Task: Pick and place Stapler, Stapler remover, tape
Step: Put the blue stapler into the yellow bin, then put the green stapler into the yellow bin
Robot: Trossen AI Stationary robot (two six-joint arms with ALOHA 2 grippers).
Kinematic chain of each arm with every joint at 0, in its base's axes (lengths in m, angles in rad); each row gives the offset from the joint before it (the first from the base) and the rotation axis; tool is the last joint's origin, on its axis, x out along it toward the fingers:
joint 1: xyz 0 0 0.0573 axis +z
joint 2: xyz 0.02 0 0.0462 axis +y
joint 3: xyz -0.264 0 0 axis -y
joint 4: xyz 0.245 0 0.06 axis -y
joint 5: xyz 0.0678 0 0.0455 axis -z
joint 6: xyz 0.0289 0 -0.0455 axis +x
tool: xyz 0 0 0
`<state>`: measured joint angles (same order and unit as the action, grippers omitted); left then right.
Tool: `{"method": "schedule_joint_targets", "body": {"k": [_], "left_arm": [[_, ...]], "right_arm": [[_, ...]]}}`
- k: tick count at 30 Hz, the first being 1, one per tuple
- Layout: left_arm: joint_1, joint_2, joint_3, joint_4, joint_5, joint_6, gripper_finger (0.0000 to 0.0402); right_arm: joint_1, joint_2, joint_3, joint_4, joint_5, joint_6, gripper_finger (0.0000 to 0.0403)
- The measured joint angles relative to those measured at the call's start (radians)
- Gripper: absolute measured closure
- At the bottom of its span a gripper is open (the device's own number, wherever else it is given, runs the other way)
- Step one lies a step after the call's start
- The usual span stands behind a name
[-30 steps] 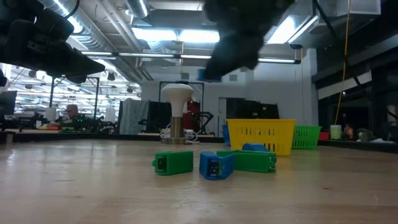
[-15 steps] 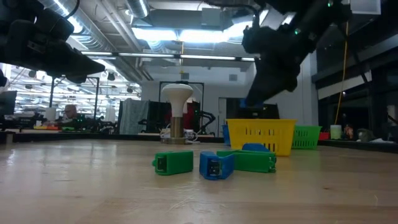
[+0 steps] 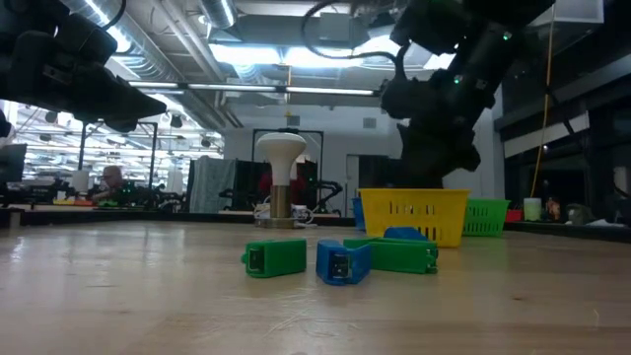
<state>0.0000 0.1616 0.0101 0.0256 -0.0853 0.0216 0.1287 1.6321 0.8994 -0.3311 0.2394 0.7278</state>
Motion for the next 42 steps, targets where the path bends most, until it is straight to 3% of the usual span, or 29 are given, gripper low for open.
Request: {"method": "schedule_joint_targets", "body": {"k": [6, 15, 25, 30, 36, 42], "left_arm": [[0.0, 0.0, 0.0, 0.0, 0.0, 0.0, 0.04], [0.0, 0.0, 0.0, 0.0, 0.0, 0.0, 0.04], [0.0, 0.0, 0.0, 0.0, 0.0, 0.0, 0.04], [0.0, 0.0, 0.0, 0.0, 0.0, 0.0, 0.04], [0.0, 0.0, 0.0, 0.0, 0.0, 0.0, 0.04], [0.0, 0.0, 0.0, 0.0, 0.0, 0.0, 0.04]], "right_arm": [[-0.033, 0.032, 0.005, 0.031, -0.002, -0.005, 0.0299], [-0.035, 0.038, 0.023, 0.033, -0.036, -0.143, 0.0284], [-0.017, 0.038, 0.162, -0.082, -0.024, -0.364, 0.0169], [0.027, 0.038, 0.264, -0.2, 0.012, -0.343, 0.0131], [0.084, 0.096, 0.392, -0.291, 0.04, -0.259, 0.0126], [0.119, 0.223, 0.533, -0.305, -0.053, -0.261, 0.0126]]}}
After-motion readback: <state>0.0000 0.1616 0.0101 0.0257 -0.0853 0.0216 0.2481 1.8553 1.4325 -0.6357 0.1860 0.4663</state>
